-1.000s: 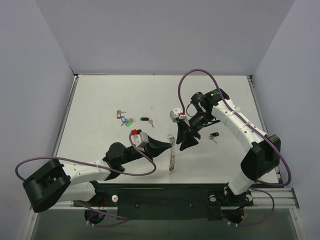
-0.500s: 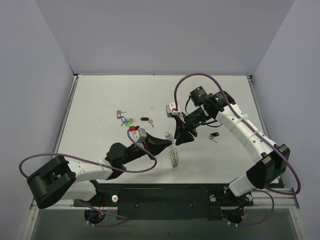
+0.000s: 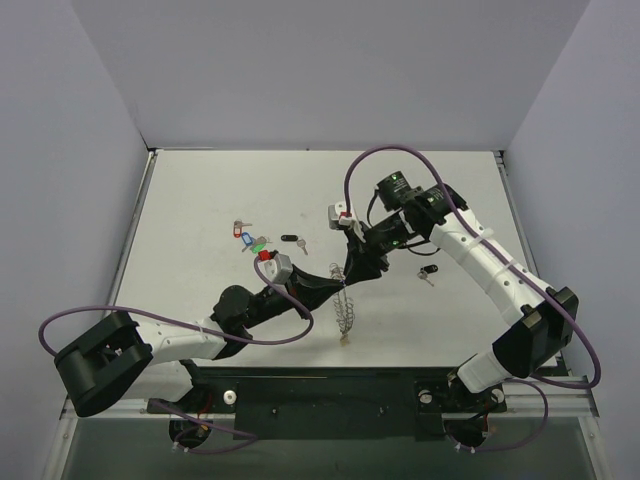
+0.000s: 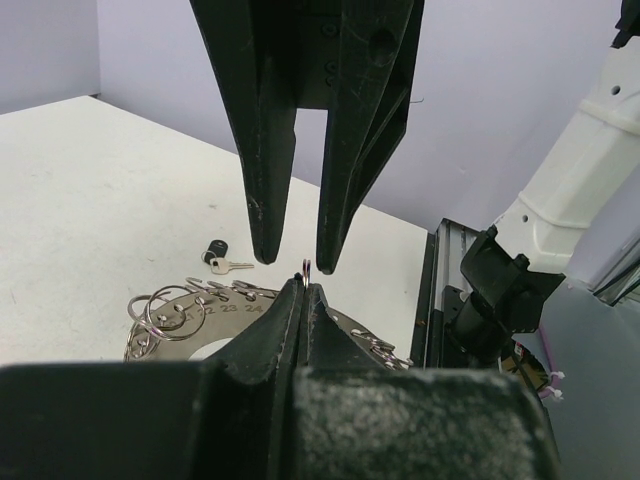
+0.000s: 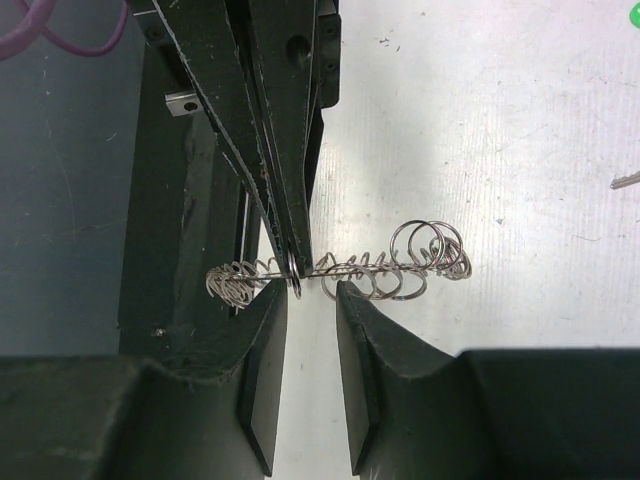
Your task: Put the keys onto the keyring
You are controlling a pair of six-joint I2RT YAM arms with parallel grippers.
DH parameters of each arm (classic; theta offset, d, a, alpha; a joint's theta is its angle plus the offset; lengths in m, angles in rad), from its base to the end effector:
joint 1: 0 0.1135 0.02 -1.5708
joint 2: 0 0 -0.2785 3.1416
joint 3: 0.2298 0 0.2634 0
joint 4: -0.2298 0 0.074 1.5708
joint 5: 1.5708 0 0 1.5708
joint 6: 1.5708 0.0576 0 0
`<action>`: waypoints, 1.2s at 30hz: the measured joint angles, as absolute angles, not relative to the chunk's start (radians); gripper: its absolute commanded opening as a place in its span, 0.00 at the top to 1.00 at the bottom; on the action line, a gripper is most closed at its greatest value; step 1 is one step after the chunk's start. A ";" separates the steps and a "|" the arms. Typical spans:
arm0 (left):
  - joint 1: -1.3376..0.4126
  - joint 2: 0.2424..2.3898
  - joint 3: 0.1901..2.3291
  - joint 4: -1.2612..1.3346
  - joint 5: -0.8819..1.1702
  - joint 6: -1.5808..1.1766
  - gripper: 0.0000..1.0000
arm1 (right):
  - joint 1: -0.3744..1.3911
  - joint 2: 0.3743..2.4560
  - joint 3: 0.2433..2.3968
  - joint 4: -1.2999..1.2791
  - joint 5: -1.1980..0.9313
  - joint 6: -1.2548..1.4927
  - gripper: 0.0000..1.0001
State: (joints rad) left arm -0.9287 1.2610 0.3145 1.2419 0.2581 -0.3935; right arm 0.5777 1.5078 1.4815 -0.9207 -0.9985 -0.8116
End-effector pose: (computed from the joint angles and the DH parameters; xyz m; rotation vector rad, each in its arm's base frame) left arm 0.1426 -0.2152 0.2435 0.5975 1.2660 -1.2839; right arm 0.2432 0.2163 0.3593 -1.7019 1.4396 1.1064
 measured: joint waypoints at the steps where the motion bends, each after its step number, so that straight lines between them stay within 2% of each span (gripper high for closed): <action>1: -0.929 1.261 0.315 1.242 0.258 -0.395 1.00 | 0.578 1.508 1.478 -0.920 -0.999 -0.811 0.78; 8: -0.929 1.261 0.315 1.242 0.250 -0.405 1.00 | 0.578 1.508 1.441 -0.908 -0.999 -0.812 0.79; 11: -0.929 1.261 0.314 1.242 0.246 -0.407 1.00 | 0.578 1.508 1.433 -0.908 -0.999 -0.815 0.85; 14: -0.929 1.261 0.314 1.242 0.242 -0.408 1.00 | 0.578 1.508 1.433 -0.908 -1.000 -0.817 0.87; 17: -0.929 1.261 0.315 1.242 0.239 -0.408 1.00 | 0.580 1.508 1.432 -0.908 -1.001 -0.820 0.94; 21: -0.929 1.261 0.315 1.243 0.238 -0.409 1.00 | 0.587 1.508 1.432 -0.908 -1.004 -0.825 0.94; 23: -0.929 1.261 0.315 1.242 0.239 -0.410 1.00 | 0.590 1.508 1.432 -0.908 -1.005 -0.826 1.00; 29: -0.929 1.261 0.314 1.243 0.238 -0.414 1.00 | 0.590 1.508 1.432 -0.908 -1.005 -0.827 1.00; 31: -0.929 1.261 0.314 1.242 0.237 -0.418 0.84 | 0.590 1.508 1.432 -0.908 -1.000 -0.819 1.00; 33: -0.929 1.260 0.314 1.241 0.233 -0.425 0.55 | 0.591 1.508 1.433 -0.908 -0.991 -0.798 1.00; 35: -0.929 1.250 0.314 1.240 0.227 -0.431 0.43 | 0.591 1.508 1.437 -0.911 -0.963 -0.780 1.00; 36: -0.928 1.232 0.313 1.237 0.222 -0.437 0.41 | 0.591 1.508 1.443 -0.920 -0.941 -0.773 1.00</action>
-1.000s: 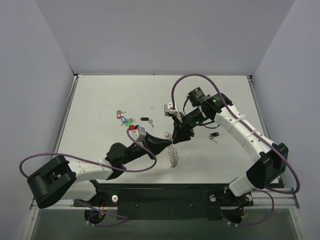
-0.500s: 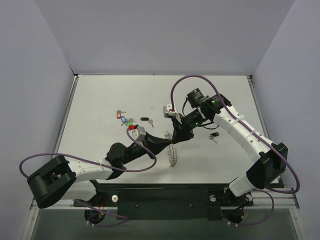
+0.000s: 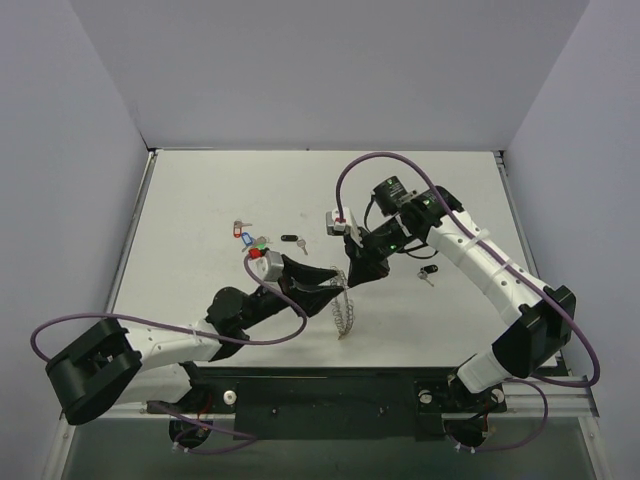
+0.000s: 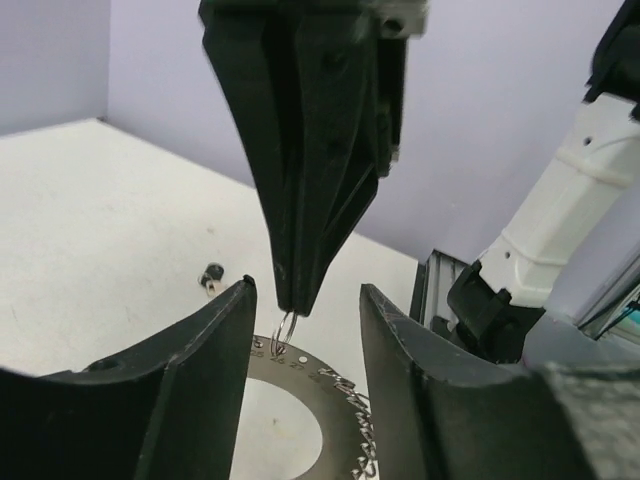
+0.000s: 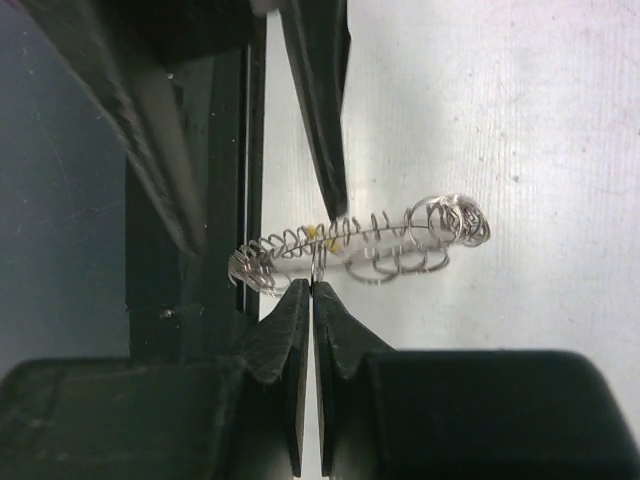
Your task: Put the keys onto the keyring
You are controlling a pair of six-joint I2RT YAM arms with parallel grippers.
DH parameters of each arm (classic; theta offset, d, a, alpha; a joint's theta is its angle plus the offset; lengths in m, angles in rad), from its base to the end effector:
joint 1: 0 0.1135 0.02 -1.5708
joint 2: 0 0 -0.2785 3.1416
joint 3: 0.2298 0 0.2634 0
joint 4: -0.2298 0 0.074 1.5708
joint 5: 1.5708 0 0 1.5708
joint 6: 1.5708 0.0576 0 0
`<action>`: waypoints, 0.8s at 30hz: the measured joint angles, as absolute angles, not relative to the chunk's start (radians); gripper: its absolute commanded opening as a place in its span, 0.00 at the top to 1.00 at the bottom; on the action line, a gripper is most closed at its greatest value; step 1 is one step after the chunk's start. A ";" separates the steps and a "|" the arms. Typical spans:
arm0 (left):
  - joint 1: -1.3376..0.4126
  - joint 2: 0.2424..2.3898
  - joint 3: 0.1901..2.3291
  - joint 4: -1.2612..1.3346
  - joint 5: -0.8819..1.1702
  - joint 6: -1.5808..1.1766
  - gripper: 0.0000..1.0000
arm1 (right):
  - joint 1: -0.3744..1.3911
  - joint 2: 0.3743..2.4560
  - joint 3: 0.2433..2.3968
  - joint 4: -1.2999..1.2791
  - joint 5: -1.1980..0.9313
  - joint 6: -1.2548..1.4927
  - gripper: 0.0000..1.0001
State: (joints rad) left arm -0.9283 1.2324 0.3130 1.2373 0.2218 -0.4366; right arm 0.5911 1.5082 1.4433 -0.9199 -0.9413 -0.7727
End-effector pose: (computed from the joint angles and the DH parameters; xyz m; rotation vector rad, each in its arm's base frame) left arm 0.1423 -0.2113 0.2493 0.5339 1.2680 -1.3026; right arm 0.2415 0.2181 0.3448 -1.7011 1.5427 1.0880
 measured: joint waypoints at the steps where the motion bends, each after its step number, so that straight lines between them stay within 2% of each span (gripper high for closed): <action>1: -0.928 1.207 0.311 1.234 0.220 -0.436 0.38 | 0.591 1.509 1.454 -0.935 -0.922 -0.771 1.00; 3: -0.928 1.133 0.308 1.196 0.218 -0.424 0.34 | 0.591 1.513 1.487 -0.979 -0.891 -0.778 1.00; 10: -0.926 0.829 0.309 0.875 0.204 -0.297 0.34 | 0.604 1.565 1.626 -1.179 -0.807 -0.870 1.00; 16: -0.923 0.863 0.309 0.722 0.190 -0.249 0.35 | 0.536 1.633 1.553 -1.195 -0.806 -0.875 0.99; 18: -0.923 0.915 0.309 0.694 0.191 -0.253 0.35 | 0.474 1.634 1.499 -1.165 -0.809 -0.870 0.93; 20: -0.923 0.979 0.317 0.656 0.192 -0.262 0.35 | 0.425 1.613 1.447 -1.116 -0.806 -0.840 0.83; 23: -0.929 1.082 0.374 0.589 0.200 -0.272 0.37 | 0.372 1.510 1.293 -0.952 -0.768 -0.748 0.59; 24: -0.936 1.117 0.404 0.570 0.202 -0.273 0.38 | 0.357 1.462 1.231 -0.892 -0.756 -0.713 0.56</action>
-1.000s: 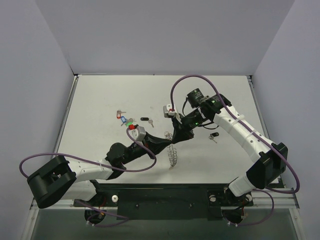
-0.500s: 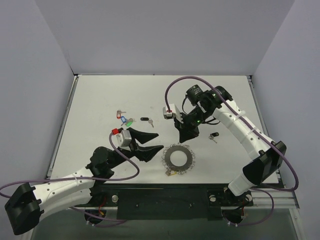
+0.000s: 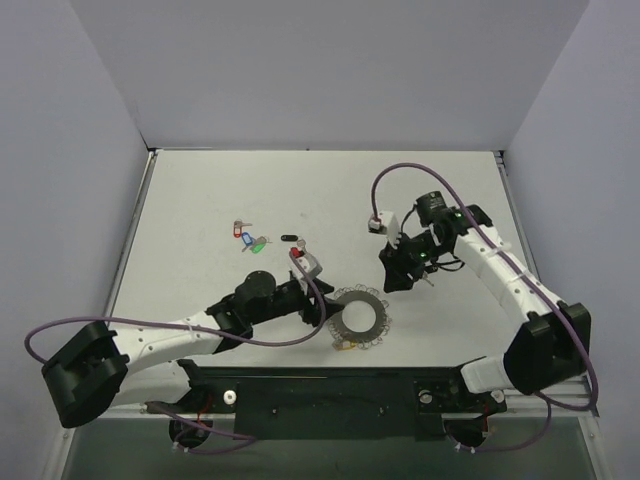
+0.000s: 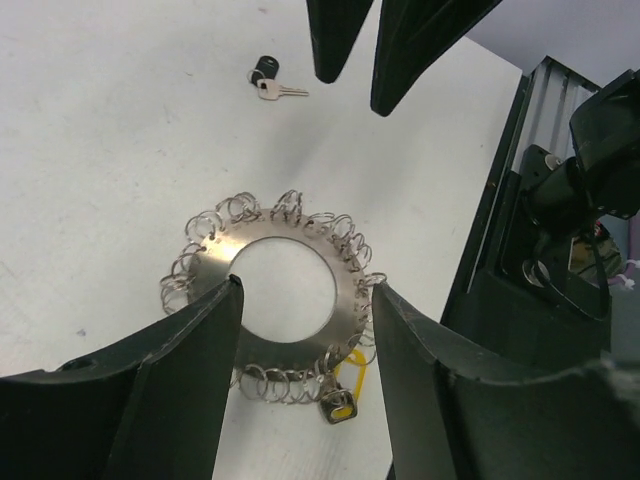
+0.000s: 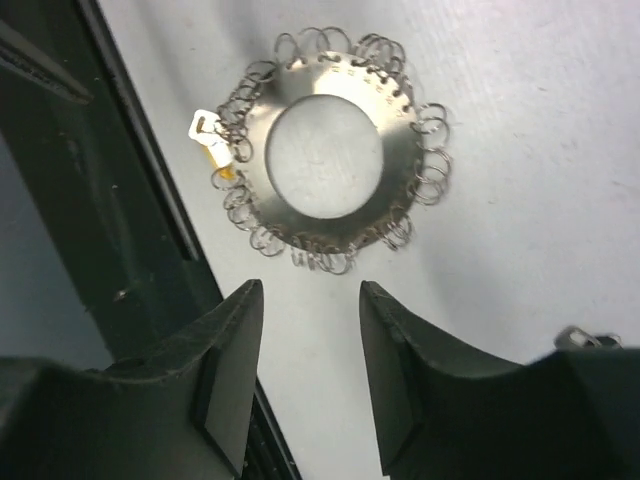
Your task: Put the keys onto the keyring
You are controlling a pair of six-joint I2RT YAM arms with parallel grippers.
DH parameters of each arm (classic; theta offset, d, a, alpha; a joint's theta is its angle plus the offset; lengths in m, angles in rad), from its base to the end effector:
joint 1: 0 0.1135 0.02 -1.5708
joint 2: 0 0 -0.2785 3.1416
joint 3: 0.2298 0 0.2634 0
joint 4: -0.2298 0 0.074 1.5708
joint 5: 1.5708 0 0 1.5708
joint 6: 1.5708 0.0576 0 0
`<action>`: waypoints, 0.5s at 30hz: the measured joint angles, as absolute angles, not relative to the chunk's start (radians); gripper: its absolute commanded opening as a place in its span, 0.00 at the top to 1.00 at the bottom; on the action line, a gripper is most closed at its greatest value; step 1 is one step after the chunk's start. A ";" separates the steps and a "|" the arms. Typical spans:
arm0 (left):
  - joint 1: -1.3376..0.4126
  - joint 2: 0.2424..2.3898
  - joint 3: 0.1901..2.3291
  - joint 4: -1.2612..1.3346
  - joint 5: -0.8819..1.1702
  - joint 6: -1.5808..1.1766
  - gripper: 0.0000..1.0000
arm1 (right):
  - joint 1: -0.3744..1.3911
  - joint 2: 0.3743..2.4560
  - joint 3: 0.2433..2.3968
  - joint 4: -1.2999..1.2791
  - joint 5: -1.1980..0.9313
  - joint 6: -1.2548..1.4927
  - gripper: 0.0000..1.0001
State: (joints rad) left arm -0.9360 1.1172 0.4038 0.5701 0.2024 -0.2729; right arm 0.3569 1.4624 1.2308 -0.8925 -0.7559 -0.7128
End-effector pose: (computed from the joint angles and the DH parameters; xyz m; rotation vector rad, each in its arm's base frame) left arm 0.1450 -0.2164 0.2227 0.7457 1.6731 -1.0506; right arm 0.2704 0.1430 0.2854 -1.4372 1.9929 0.8578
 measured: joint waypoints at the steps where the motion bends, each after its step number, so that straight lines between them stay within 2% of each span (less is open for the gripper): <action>1: -0.945 1.149 0.436 0.553 0.203 -0.272 0.39 | 0.338 1.414 1.176 -0.842 -0.751 -0.678 0.53; 5: -1.016 1.270 0.583 0.478 0.206 -0.246 0.42 | 0.192 1.292 1.048 -0.688 -0.783 -0.560 0.53; 8: -1.055 1.374 0.710 0.397 0.212 -0.232 0.49 | 0.091 1.274 1.028 -0.614 -0.814 -0.506 0.53; 15: -1.104 1.591 0.992 0.071 0.185 -0.234 0.59 | -0.007 1.249 0.998 -0.551 -0.894 -0.435 0.53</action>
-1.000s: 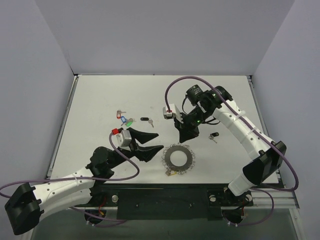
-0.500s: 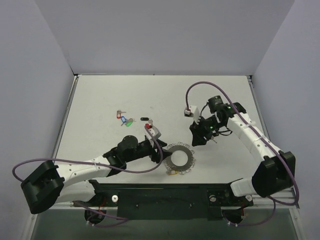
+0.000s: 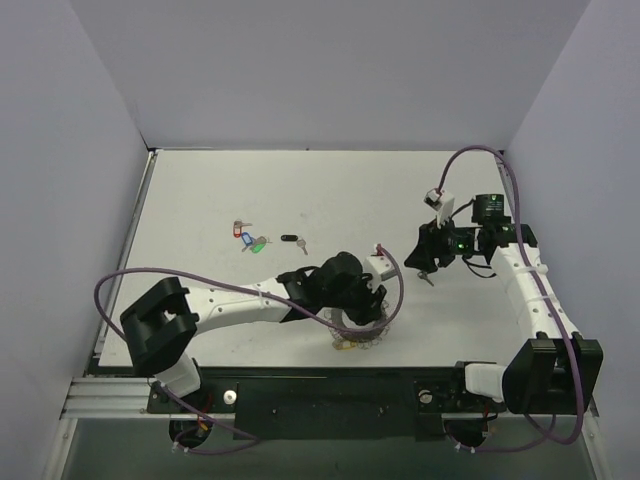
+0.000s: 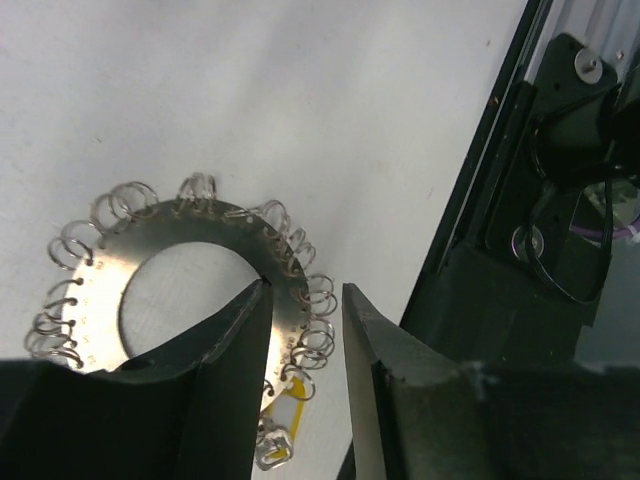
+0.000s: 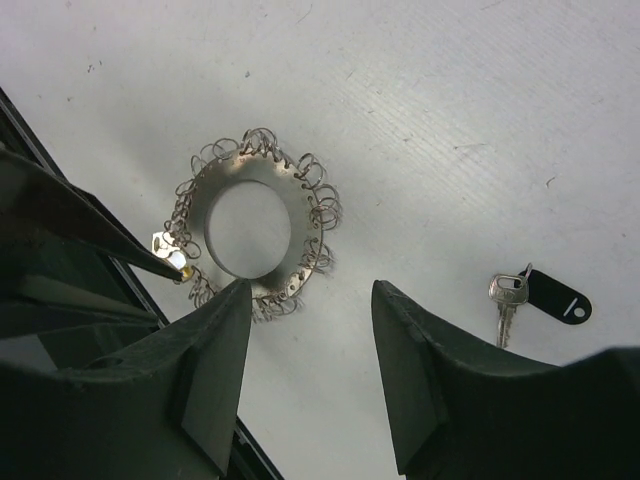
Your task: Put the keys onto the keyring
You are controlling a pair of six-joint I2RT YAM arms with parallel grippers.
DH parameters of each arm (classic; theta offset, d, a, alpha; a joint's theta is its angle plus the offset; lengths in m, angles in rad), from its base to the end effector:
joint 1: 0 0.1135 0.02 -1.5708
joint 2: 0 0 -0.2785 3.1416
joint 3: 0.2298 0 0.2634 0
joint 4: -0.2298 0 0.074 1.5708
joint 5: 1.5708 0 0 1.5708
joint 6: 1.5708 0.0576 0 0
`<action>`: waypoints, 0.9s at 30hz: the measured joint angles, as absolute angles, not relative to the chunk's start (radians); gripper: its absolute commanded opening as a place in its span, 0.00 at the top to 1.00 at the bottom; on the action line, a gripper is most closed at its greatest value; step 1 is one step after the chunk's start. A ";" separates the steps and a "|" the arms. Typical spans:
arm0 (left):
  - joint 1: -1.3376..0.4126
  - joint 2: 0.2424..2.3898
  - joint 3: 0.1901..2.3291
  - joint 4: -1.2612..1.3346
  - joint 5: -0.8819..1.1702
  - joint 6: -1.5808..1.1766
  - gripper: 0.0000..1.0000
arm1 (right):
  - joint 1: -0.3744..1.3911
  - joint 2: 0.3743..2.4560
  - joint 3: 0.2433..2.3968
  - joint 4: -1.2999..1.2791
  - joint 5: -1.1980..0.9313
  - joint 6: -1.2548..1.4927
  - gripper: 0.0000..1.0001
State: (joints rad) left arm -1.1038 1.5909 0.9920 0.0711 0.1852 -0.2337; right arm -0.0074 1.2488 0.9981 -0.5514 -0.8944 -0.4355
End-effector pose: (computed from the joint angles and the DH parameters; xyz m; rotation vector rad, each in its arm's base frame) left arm 0.1635 -0.3477 0.2311 1.0561 1.9878 -0.9645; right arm 0.2720 0.0429 0.2931 -0.8430 1.9629 0.7949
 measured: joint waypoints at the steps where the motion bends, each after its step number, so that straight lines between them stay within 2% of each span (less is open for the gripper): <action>1: -1.116 1.616 1.027 0.020 0.178 -0.243 0.59 | -0.016 1.249 0.997 -0.546 -0.904 -0.429 0.53; 6: -1.157 1.744 1.177 -0.161 0.134 -0.316 0.62 | -0.042 1.249 0.990 -0.540 -0.934 -0.419 0.55; 9: -1.158 1.745 1.156 -0.186 0.080 -0.360 0.60 | -0.044 1.249 0.989 -0.575 -0.967 -0.480 0.54; 11: -1.155 1.698 1.081 -0.156 0.019 -0.377 0.52 | -0.036 1.248 0.986 -0.646 -0.989 -0.596 0.54; 13: -1.146 1.611 0.978 -0.113 -0.037 -0.382 0.25 | 0.001 1.243 0.971 -0.733 -0.986 -0.749 0.54; 15: -1.122 1.504 0.884 -0.069 -0.068 -0.387 0.20 | 0.068 1.231 0.945 -0.784 -0.961 -0.844 0.54; 20: -0.892 1.231 0.682 0.109 -0.019 -0.479 0.20 | 0.251 1.214 0.894 -0.794 -0.853 -0.865 0.57; 23: -0.748 1.182 0.627 0.150 0.021 -0.540 0.21 | 0.341 1.231 0.895 -0.749 -0.769 -0.785 0.58; 27: -0.714 1.180 0.611 0.130 0.060 -0.570 0.28 | 0.400 1.335 0.955 -0.710 -0.677 -0.649 0.61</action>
